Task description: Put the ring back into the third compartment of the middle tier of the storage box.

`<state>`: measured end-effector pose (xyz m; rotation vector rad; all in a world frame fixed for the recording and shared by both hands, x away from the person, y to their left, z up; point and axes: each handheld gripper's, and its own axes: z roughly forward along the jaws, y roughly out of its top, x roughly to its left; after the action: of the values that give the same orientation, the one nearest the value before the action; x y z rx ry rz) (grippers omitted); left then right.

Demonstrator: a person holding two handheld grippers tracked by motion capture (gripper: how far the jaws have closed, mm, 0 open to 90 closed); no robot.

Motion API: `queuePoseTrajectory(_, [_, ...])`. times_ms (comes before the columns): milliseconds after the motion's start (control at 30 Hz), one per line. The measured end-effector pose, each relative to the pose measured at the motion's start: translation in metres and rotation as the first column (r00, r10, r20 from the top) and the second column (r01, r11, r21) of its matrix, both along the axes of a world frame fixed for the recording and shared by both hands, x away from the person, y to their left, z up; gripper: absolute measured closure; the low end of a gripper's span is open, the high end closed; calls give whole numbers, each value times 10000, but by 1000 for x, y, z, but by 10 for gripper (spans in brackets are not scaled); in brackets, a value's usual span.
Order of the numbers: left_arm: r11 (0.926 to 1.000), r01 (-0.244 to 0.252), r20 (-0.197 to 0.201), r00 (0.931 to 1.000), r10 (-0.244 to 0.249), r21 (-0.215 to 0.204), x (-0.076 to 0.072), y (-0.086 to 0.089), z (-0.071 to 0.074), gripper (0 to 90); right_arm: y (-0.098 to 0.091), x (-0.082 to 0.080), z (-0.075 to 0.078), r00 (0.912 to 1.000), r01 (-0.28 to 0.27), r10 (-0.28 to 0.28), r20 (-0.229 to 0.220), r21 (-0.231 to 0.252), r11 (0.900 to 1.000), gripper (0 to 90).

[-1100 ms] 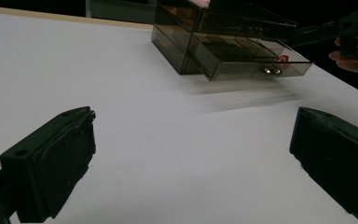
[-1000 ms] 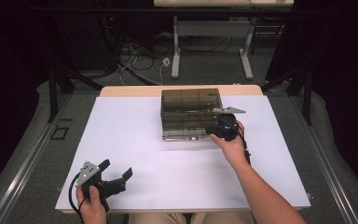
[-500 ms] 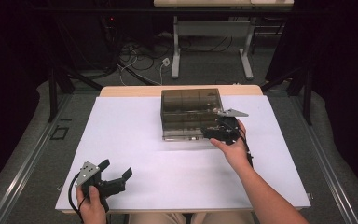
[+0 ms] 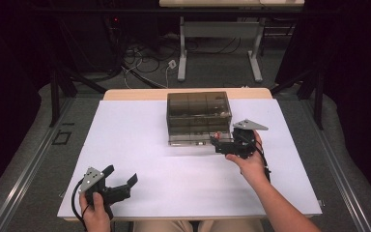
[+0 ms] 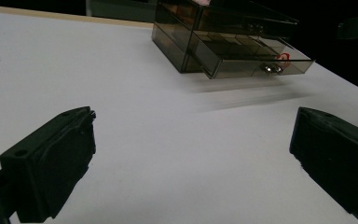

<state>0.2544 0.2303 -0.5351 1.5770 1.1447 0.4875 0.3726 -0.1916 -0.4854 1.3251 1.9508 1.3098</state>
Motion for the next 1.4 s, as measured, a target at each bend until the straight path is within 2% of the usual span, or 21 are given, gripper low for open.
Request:
queuePoseTrajectory(67, [10000, 10, -1, 10000, -10, 17, 0, 0, 0, 4, -4, -6, 0, 9999, -48, 47, 120, 27, 10000, 0])
queuePoseTrajectory(400, [10000, -22, 56, 10000, 22, -3, 0, 0, 1, 4, -17, -33, -3, 9997, 190, -192, 158, 180, 9997, 0])
queuePoseTrajectory(467, [10000, -18, 24, 10000, 18, 42, 0, 0, 1, 5, -21, -38, -5, 9995, 178, -178, 269, 2, 9998, 0])
queuePoseTrajectory(600, [10000, -54, 64, 10000, 54, 20, 0, 1, 1, 4, -29, -50, -9, 9993, 343, -345, 136, 158, 9993, 0])
queuePoseTrajectory(900, [10000, -92, 46, 9999, 92, 15, 0, 1, 1, 4, -46, -67, -16, 9985, 540, -543, 118, 237, 9983, 0])
queuePoseTrajectory(1067, [9999, -97, 75, 9999, 96, 34, 0, 1, 1, 4, -53, -76, -19, 9985, 533, -533, 129, 31, 9986, 0])
queuePoseTrajectory(1233, [9999, -133, 61, 9999, 133, 36, -1, 1, 1, 4, -62, -84, -22, 9978, 654, -655, 103, 120, 9978, 0])
queuePoseTrajectory(1267, [9999, -136, 61, 9999, 136, 37, -1, 1, 1, 4, -64, -86, -23, 9971, 728, -731, 207, 150, 9972, 0])
queuePoseTrajectory(1333, [9999, -150, 62, 9999, 150, 46, -1, 2, 1, 4, -68, -90, -23, 9968, 792, -794, 86, 191, 9967, 0])
queuePoseTrajectory(1400, [9998, -172, 84, 9998, 172, 51, -1, 2, 1, 4, -72, -92, -25, 9959, 859, -858, 280, -26, 9963, 0])
